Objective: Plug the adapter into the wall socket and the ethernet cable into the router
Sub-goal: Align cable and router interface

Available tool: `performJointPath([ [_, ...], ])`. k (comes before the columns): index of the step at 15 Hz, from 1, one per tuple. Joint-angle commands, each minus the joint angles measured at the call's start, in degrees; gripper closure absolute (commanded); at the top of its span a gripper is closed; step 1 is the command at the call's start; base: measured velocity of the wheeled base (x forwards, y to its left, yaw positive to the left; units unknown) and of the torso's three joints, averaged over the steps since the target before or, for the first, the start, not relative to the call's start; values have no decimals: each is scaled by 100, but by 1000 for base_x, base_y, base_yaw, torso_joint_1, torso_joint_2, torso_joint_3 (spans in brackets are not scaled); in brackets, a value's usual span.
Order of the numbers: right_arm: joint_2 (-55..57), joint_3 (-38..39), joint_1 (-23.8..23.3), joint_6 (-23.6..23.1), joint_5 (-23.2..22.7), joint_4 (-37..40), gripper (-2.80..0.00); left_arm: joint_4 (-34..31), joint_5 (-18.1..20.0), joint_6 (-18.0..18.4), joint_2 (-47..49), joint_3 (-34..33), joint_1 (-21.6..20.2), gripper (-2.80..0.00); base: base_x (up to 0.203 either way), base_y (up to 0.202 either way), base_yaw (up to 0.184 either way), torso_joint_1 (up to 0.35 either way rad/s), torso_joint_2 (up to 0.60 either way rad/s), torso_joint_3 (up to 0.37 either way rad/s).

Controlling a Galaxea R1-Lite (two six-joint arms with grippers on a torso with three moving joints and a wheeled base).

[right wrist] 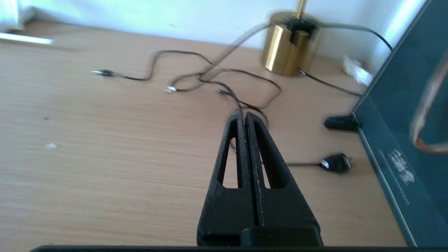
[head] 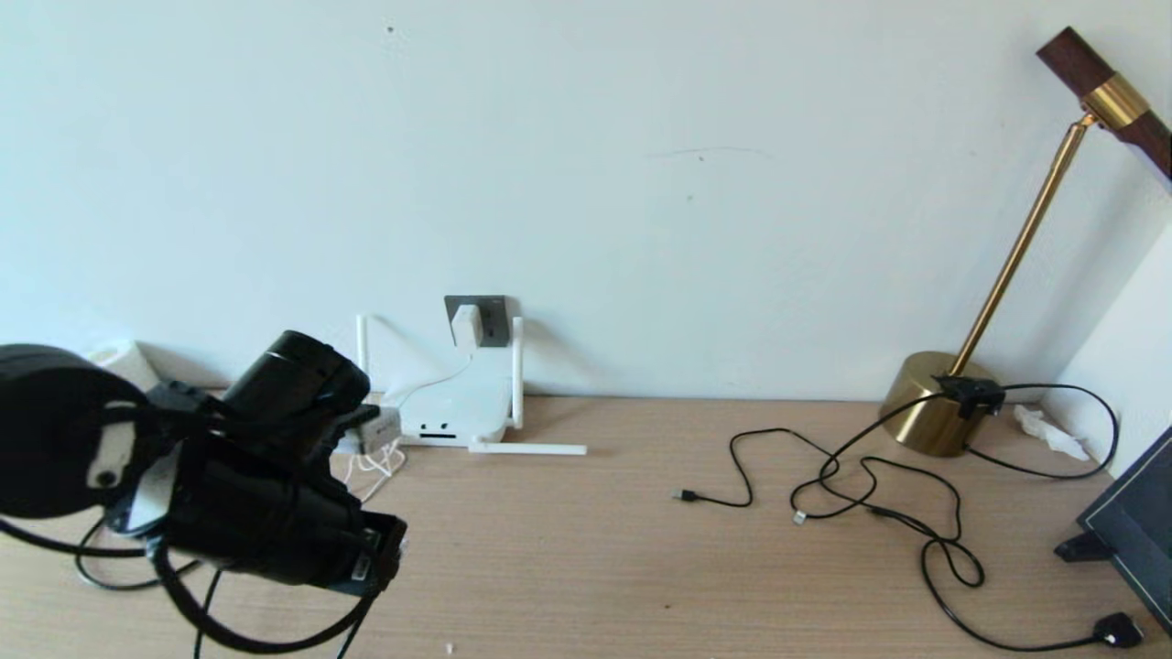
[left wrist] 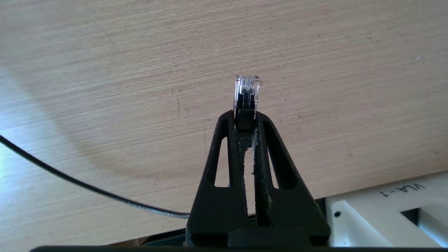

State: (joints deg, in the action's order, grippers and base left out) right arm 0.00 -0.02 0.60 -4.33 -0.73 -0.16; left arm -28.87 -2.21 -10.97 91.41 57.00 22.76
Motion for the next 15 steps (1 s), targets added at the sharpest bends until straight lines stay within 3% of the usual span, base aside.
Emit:
performJointPath([
  [1, 0, 2, 2, -15, -6, -2, 0, 204, -13, -10, 127, -191, 9, 0, 0, 0, 0, 26, 21, -3],
  [6, 0, -4, 2, -7, -6, -2, 0, 477, -121, -49, 741, -151, -70, 0, 0, 0, 0, 0, 0, 0],
  [9, 0, -3, 2, -11, -6, -2, 0, 814, -535, -259, 1189, -59, -91, 0, 0, 0, 0, 0, 0, 0],
  [15, 0, -6, 2, -7, -6, -2, 0, 762, -710, -357, 2376, 1229, -537, 0, 0, 0, 0, 0, 0, 0],
])
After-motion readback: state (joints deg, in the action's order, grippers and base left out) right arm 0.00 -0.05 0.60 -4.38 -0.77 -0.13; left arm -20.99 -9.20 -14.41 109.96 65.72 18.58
